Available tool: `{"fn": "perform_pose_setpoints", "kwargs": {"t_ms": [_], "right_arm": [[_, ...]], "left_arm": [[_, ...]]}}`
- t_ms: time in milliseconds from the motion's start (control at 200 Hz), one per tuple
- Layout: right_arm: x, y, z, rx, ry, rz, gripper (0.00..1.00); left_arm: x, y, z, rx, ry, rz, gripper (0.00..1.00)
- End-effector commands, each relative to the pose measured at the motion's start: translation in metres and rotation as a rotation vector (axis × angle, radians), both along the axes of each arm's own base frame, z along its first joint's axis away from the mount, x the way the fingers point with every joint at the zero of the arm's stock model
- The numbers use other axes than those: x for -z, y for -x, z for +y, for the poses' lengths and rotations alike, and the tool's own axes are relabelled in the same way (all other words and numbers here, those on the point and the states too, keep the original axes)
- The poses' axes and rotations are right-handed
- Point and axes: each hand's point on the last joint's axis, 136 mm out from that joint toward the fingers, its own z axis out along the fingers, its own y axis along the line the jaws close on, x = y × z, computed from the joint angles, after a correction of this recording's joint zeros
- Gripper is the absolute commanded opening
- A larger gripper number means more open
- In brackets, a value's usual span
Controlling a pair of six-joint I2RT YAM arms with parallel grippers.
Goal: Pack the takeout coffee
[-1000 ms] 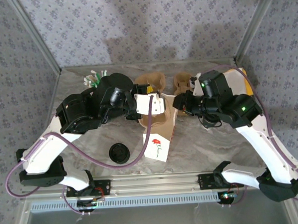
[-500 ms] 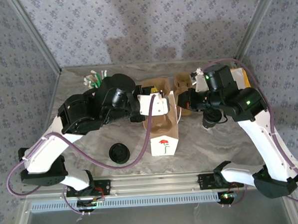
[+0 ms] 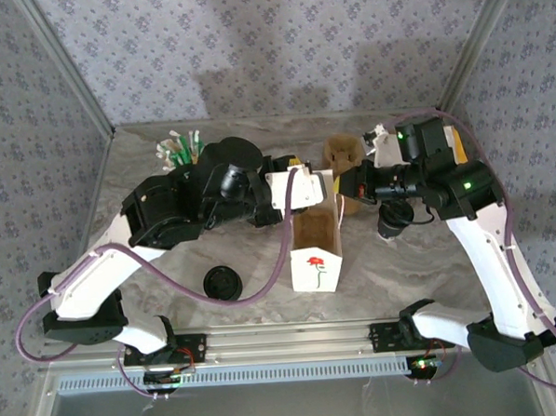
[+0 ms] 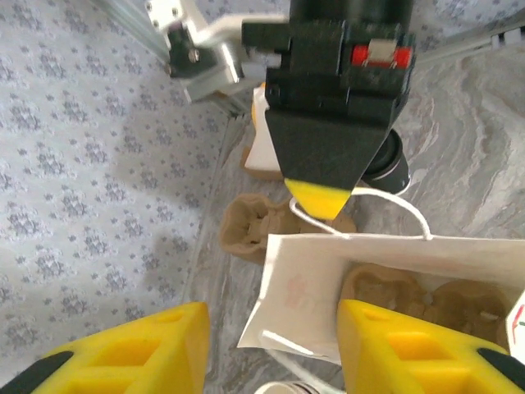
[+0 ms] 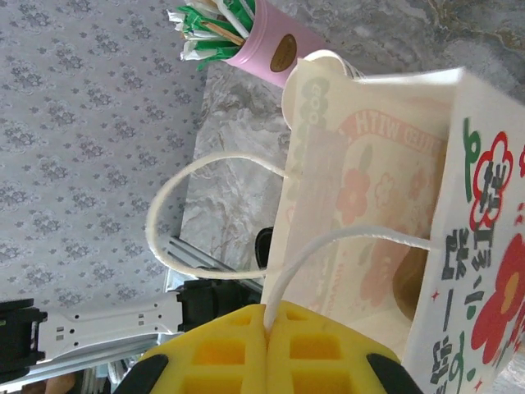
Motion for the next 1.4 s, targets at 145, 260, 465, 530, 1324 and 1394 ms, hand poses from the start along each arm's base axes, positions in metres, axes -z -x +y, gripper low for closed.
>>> {"fn": "perform_pose_setpoints", "kwargs": {"t_ms": [145,260,465,530,1324,1394], "right_arm": [[-0.004,-0.001,0.000,-0.015,-0.053,-0.034,0.03],[-0.003,-0.003,-0.001,-0.007,-0.066,-0.033,0.03],[0.000,-0.004,-0.006,0.012,-0.051,-0.029,0.03],[0.001,-0.003,-0.008,0.016,-0.046,-0.031,0.04],[0.001,-0.004,-0.020,0.049,0.008,-0.050,0.10],[0.001,-0.004,-0.022,0.054,0.020,-0.054,0.14]], "left_arm": [[-0.010,-0.016,0.018,-0.168,0.039,0.014,0.51],[-0.002,-0.019,0.019,-0.207,0.020,0.042,0.55],[-0.003,-0.026,0.019,-0.245,0.041,0.040,0.58],[-0.004,-0.032,0.021,-0.277,0.049,0.035,0.60],[-0.009,-0.058,0.045,-0.426,0.149,0.091,0.86],[-0.008,-0.059,0.047,-0.436,0.159,0.104,0.88]]}}
